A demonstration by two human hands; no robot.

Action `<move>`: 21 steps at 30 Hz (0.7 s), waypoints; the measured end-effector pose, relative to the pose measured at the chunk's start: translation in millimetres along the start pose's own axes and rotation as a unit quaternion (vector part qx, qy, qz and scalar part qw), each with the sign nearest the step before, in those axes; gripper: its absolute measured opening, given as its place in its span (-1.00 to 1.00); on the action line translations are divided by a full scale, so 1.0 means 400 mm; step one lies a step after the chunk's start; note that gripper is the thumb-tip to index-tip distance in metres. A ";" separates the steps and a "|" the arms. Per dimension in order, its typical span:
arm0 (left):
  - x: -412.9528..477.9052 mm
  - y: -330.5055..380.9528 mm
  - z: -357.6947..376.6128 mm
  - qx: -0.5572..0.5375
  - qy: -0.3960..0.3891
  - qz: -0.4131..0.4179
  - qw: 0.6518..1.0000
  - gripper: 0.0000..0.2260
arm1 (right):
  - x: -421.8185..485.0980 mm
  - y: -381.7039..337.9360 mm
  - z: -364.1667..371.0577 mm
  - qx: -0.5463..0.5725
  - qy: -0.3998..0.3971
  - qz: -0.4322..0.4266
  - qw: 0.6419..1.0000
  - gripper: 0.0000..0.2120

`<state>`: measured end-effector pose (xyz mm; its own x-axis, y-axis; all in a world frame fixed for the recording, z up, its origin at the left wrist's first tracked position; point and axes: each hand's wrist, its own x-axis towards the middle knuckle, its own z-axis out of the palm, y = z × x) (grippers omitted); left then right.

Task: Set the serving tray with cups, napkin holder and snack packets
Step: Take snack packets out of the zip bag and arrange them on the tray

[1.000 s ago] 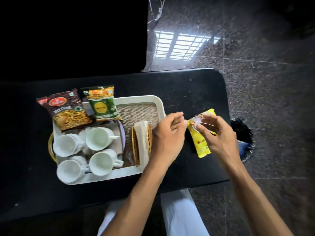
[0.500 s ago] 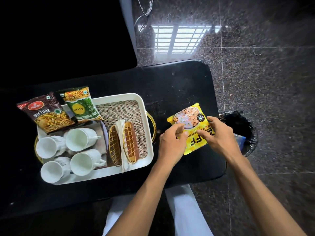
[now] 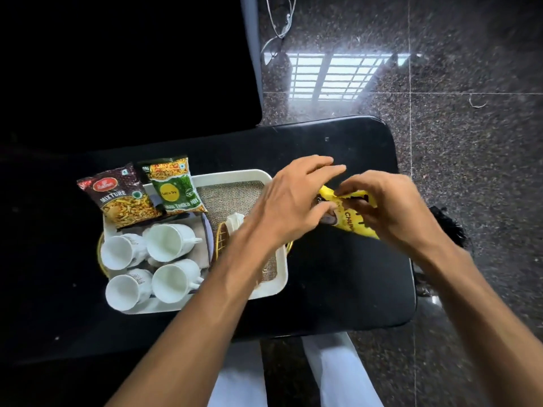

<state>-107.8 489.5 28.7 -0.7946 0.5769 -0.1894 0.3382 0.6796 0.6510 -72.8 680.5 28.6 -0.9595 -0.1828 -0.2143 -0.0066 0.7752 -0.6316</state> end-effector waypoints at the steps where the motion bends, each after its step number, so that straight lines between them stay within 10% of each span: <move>1: 0.007 -0.012 -0.022 0.018 -0.028 0.022 0.999 -0.44 | 0.017 -0.022 -0.010 -0.021 -0.005 -0.026 0.999 -0.78; 10: -0.044 -0.136 -0.128 0.017 0.034 -0.004 0.999 -0.80 | 0.123 -0.144 0.019 0.022 0.060 -0.122 0.990 -0.70; 16: -0.131 -0.230 -0.130 -0.068 0.204 -0.138 0.967 -0.83 | 0.129 -0.158 0.139 0.167 0.149 0.103 0.969 -0.24; 21: -0.172 -0.300 -0.121 -0.163 0.235 -0.237 0.929 -0.85 | 0.169 -0.186 0.250 0.294 0.039 0.183 0.937 -0.37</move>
<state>-118.2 346.4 -0.7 -0.9733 -0.0653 -0.2198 -0.2153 0.5900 0.7782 -109.0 550.1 -13.5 -0.8850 0.0919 -0.4565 0.4613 0.3058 -0.8329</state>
